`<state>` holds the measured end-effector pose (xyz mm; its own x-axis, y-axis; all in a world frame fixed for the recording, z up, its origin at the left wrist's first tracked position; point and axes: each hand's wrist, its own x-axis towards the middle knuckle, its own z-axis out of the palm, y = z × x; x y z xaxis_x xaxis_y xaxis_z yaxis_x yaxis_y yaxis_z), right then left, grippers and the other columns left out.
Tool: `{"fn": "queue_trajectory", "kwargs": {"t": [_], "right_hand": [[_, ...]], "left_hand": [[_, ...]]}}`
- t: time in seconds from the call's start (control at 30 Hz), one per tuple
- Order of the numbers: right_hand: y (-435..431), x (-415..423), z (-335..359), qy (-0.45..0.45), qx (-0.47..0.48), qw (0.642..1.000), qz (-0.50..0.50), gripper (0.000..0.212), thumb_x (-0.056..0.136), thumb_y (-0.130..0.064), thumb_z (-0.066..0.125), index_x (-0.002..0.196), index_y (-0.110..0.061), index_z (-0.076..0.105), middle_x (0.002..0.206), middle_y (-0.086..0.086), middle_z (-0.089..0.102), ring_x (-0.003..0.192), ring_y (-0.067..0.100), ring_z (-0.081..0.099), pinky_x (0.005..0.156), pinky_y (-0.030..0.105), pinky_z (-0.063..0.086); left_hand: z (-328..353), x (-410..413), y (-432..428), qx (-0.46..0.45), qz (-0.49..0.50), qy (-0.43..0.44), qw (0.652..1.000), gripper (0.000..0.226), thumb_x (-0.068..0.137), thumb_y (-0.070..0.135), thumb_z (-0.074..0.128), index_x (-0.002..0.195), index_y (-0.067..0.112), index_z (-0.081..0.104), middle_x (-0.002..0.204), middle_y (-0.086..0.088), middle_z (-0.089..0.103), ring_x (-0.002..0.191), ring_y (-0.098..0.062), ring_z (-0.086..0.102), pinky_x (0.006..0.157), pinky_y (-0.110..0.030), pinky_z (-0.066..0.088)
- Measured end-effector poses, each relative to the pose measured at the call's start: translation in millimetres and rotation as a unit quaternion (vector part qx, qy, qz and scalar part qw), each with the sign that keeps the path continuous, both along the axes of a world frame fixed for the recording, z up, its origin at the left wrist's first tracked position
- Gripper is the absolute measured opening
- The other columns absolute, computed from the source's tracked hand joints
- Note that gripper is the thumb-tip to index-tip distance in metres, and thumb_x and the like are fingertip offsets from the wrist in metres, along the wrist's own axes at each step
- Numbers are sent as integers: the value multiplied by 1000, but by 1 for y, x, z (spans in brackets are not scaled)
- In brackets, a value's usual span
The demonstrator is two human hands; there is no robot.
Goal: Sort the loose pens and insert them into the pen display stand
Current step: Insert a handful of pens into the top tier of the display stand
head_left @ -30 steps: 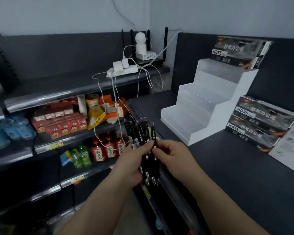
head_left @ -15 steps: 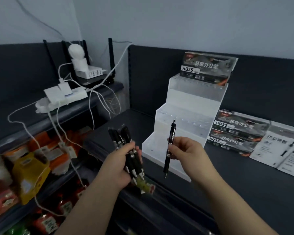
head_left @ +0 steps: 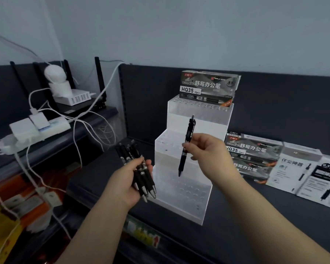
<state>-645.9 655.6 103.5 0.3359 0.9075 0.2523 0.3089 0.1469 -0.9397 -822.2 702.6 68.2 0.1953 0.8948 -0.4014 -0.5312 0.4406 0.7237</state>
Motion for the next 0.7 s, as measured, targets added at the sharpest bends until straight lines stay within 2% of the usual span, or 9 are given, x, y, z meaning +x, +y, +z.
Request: {"fn": "queue_trajectory", "kwargs": {"t": [0.03,0.1,0.2,0.27,0.33,0.4,0.53,0.63,0.7], "right_hand": [[5,0,4,1,5,1000,-10,20,88,-16,64,108,-15,66,90,0,71,80,18,67,70,23,52],[15,-2,13,-6,24,999,-28,18,88,-17,64,105,-16,66,89,-1,71,77,19,65,72,27,52],[30,-5,25,-8,56,997,-60,14,88,-18,64,101,-23,61,84,-6,68,72,12,63,68,23,51],[42,-9,29,-11,68,994,-88,14,88,-19,63,102,-22,62,84,-8,68,75,9,64,65,19,49],[58,-15,30,-19,80,990,-116,17,88,-18,63,105,-17,65,87,-6,70,80,9,66,71,21,51],[76,-22,30,-30,90,986,-139,21,88,-17,62,109,-16,67,92,-4,71,84,8,66,77,23,53],[107,-30,24,-66,84,977,-186,21,90,-16,61,110,-19,67,91,-11,68,82,1,63,72,15,48],[119,-35,16,-93,70,970,-212,22,91,-17,59,111,-21,67,89,-14,68,82,-1,63,68,11,47],[125,-37,11,-117,55,966,-225,23,92,-17,58,113,-21,65,85,-14,67,76,-4,61,60,5,44]], "left_hand": [[1,1,4,4,-10,-1,1000,9,88,13,61,86,5,65,76,-6,70,69,-14,64,59,-28,52],[2,3,13,11,-26,-5,1000,8,88,11,61,89,5,65,77,-7,70,68,-14,65,61,-28,52],[4,2,33,20,-49,-4,999,8,87,8,61,92,4,66,72,-6,71,63,-14,67,62,-28,51],[7,-1,47,33,-68,15,997,10,87,8,60,93,2,67,69,-6,70,63,-14,66,58,-27,52],[9,-5,59,52,-77,32,995,9,88,8,60,91,2,67,73,-6,69,68,-15,65,51,-25,52],[8,-11,72,68,-80,40,994,9,87,7,61,93,4,67,79,-6,70,74,-17,65,55,-28,52],[3,-21,94,85,-105,43,990,14,85,5,63,99,5,67,78,-4,74,76,-18,68,67,-33,50],[0,-26,107,88,-134,39,986,16,84,6,64,99,5,68,79,-3,74,78,-18,68,70,-33,50],[-3,-28,113,89,-151,33,984,18,84,6,63,101,5,67,79,-4,74,78,-18,69,70,-33,50]]}}
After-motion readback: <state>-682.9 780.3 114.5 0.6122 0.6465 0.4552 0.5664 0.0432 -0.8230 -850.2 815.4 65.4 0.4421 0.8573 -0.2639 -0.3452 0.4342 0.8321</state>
